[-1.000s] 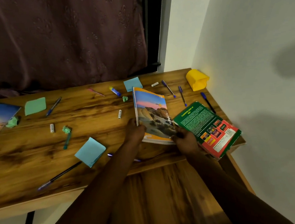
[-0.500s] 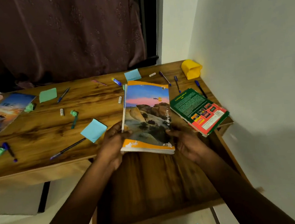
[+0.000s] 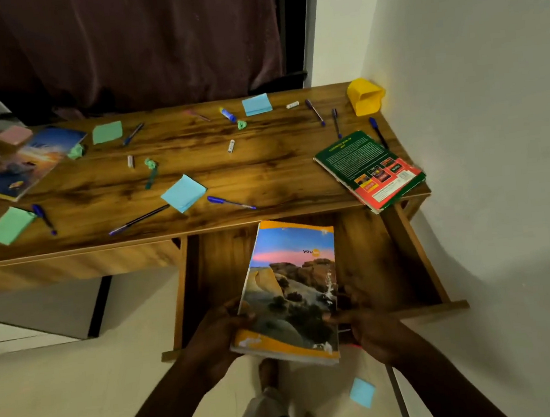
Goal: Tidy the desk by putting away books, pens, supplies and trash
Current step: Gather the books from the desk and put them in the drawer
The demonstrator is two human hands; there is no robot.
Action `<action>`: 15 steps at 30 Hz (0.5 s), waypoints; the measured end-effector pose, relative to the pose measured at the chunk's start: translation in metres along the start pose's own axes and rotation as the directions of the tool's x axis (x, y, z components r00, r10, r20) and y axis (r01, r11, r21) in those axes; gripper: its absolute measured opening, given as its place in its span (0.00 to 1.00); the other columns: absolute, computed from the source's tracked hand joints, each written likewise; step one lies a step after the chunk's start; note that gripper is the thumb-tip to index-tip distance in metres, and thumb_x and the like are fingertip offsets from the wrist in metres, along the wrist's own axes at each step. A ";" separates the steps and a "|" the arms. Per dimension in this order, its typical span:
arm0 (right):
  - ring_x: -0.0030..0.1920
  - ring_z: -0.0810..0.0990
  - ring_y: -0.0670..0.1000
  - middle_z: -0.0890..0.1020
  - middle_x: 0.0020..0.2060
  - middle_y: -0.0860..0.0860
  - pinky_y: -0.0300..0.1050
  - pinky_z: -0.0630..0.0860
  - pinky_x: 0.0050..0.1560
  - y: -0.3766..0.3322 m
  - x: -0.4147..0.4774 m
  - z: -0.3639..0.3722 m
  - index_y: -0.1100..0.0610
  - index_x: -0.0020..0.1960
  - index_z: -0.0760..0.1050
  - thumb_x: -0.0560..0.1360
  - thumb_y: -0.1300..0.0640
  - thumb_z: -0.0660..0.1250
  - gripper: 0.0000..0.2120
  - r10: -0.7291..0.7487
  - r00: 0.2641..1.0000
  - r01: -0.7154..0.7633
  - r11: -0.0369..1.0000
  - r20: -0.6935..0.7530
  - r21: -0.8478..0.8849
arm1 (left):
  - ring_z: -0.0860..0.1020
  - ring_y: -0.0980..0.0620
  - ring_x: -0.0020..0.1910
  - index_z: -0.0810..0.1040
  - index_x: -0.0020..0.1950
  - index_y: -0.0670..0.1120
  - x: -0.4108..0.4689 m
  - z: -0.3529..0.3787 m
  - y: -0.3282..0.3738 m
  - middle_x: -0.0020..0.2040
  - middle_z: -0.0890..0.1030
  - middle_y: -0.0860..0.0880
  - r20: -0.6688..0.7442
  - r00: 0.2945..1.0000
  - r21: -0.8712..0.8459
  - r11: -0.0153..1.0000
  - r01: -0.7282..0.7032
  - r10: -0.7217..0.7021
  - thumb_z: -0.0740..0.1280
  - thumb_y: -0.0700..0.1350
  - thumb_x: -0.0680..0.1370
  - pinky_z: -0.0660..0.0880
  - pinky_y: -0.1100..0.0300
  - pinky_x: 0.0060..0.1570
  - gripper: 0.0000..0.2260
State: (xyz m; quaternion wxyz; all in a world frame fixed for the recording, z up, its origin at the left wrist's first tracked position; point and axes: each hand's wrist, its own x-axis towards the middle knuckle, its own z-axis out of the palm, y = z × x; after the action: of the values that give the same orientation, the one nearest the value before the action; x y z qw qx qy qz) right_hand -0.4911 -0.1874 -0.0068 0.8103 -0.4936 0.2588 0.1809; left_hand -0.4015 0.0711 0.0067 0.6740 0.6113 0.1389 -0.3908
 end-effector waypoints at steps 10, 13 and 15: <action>0.63 0.81 0.60 0.82 0.63 0.59 0.61 0.75 0.68 -0.003 0.070 0.011 0.58 0.68 0.75 0.64 0.64 0.81 0.34 0.122 0.980 -0.139 0.986 -0.159 -0.095 | 0.82 0.40 0.46 0.79 0.59 0.41 0.032 -0.014 -0.002 0.51 0.83 0.38 -0.147 0.984 -0.073 0.993 0.092 -0.102 0.65 0.36 0.80 0.80 0.46 0.40 0.09; 0.55 0.83 0.55 0.85 0.51 0.55 0.54 0.79 0.62 -0.010 0.098 0.019 0.58 0.54 0.79 0.69 0.70 0.76 0.16 0.086 0.967 -0.126 0.980 -0.239 -0.156 | 0.82 0.41 0.43 0.80 0.56 0.41 0.053 -0.019 0.001 0.48 0.84 0.39 -0.201 0.971 -0.114 0.988 0.107 -0.129 0.65 0.36 0.80 0.81 0.50 0.36 0.07; 0.58 0.83 0.58 0.86 0.53 0.57 0.57 0.79 0.63 -0.011 0.119 0.022 0.62 0.57 0.80 0.67 0.70 0.77 0.19 0.062 0.958 -0.125 0.970 -0.280 -0.210 | 0.83 0.40 0.44 0.80 0.55 0.40 0.073 -0.026 -0.002 0.51 0.84 0.37 -0.255 0.959 -0.104 0.990 0.100 -0.124 0.66 0.35 0.79 0.81 0.49 0.41 0.06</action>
State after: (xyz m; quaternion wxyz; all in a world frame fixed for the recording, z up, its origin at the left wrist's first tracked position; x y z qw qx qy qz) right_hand -0.3846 -0.1681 -0.0614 0.6964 -0.5897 0.3682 0.1782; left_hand -0.3480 0.0693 -0.0489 0.6536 0.6175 0.2781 -0.3379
